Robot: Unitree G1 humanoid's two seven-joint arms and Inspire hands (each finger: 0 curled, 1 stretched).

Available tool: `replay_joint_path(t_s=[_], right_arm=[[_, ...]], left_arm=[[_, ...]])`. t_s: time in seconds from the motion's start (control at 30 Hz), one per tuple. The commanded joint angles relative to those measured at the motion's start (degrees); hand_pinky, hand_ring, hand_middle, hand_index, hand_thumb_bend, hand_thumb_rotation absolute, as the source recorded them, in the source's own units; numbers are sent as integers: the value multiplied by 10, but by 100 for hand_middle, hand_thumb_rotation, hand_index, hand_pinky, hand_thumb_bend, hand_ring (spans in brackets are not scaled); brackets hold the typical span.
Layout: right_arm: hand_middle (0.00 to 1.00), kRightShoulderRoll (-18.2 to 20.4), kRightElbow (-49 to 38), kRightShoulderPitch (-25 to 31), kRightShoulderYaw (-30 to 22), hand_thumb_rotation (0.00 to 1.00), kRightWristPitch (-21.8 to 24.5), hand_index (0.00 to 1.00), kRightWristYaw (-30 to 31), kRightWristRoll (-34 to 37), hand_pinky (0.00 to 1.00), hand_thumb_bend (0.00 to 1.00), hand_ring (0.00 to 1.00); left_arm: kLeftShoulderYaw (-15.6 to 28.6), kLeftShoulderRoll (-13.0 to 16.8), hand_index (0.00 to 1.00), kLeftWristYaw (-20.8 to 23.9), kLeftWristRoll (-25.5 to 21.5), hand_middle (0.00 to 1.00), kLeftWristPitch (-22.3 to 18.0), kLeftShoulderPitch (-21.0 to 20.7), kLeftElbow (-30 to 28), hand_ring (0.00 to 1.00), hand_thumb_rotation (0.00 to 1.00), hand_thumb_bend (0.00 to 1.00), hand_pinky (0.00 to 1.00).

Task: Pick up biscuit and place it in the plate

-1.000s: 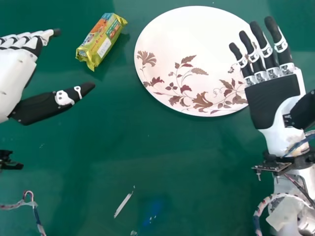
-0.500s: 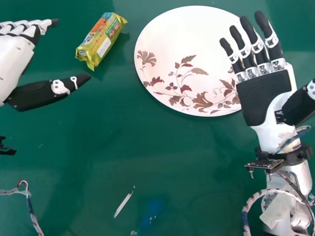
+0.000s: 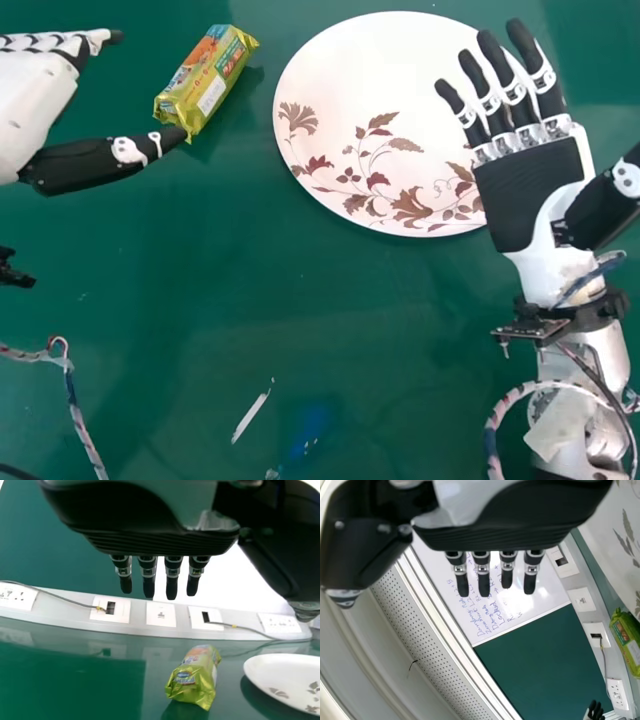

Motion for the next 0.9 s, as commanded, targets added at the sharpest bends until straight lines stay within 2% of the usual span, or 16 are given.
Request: replay_joint_path(t_s=[0.0,0.3,0.87], right_arm=[[97,0,4,4,-1,55,-5,98,6,3,93,100,100],[99,-1,11,4,-4,59,-5,100,10,4,98,100,100],[100,-6,19,1,-12,54,-4,99,27,16,95,100,100]], left_arm=[[-21,3,100,-11,25,100,13,-12,6,100,87,100,100],[-73,7,100,-39,74,100,21,-61,28,100,85,100,100],[-133,9,100,-50,91,100,4,-147,118,100,81,100,100]])
